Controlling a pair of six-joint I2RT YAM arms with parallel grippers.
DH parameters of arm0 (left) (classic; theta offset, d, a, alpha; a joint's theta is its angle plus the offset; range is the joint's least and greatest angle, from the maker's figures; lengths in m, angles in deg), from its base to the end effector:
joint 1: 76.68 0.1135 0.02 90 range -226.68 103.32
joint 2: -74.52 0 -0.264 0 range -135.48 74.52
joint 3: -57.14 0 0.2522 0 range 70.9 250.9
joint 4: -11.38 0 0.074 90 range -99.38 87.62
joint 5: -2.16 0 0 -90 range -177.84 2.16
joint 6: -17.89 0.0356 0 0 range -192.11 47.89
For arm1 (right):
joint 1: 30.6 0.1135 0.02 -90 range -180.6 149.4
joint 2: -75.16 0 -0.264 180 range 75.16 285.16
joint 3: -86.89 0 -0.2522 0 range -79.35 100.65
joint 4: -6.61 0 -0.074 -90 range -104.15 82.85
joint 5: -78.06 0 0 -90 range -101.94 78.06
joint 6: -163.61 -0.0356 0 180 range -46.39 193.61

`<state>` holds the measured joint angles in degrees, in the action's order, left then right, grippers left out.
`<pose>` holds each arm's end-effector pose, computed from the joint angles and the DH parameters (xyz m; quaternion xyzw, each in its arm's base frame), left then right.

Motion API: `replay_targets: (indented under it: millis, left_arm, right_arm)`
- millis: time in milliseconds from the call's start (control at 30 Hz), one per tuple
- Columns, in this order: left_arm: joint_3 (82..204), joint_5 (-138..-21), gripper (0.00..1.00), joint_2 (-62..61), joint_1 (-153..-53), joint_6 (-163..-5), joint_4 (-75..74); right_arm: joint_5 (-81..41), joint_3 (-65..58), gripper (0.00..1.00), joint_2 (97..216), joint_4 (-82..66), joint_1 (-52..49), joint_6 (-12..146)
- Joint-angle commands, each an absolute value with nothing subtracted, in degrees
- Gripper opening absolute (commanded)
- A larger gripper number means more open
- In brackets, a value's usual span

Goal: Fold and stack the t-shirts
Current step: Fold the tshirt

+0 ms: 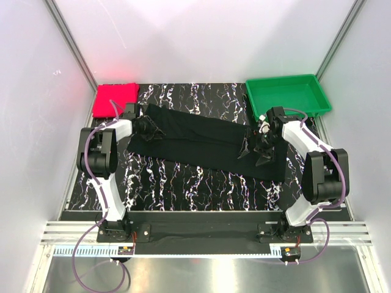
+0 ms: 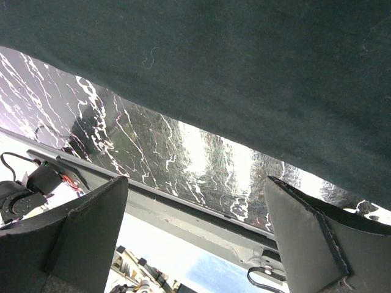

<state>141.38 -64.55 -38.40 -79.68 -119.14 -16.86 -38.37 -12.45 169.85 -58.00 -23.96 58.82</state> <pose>0.4010 -0.0351 0.1462 -0.2987 0.8920 -0.2932 0.1708 0.3032 0.0513 0.2117 0.0463 0.9679 0.2414 0.0524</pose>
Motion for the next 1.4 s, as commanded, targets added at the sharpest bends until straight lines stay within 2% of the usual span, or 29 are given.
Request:
replay_targets:
  millis: [0,467,667,800,933,1367]
  left_arm:
    - [143.9,-65.8,0.33,-38.4,-79.9,-119.0,-15.4]
    - [140.3,-66.7,0.38,-36.6,-80.1,-119.0,-16.0]
    - [141.1,-65.9,0.29,-37.8,-80.2,-118.8,-16.0]
    - [142.2,-66.0,0.1,-37.5,-80.5,-118.8,-16.0]
    - [142.9,-65.3,0.0,-36.4,-81.2,-119.1,-16.4]
    - [149.6,-63.0,0.0,-37.6,-86.0,-124.8,-14.7]
  right_arm:
    - [-38.2,-13.1,1.0,167.2,-58.5,-24.1,58.8]
    - [-37.9,-15.0,1.0,165.9,-58.3,-24.1,58.1]
    - [-38.0,-15.8,1.0,165.5,-58.1,-24.2,58.0]
    - [-38.0,-15.8,1.0,165.5,-58.1,-24.1,58.1]
    - [-38.0,-15.9,1.0,165.8,-58.2,-24.1,58.2]
    - [-37.8,-16.4,1.0,166.1,-58.2,-24.1,59.6]
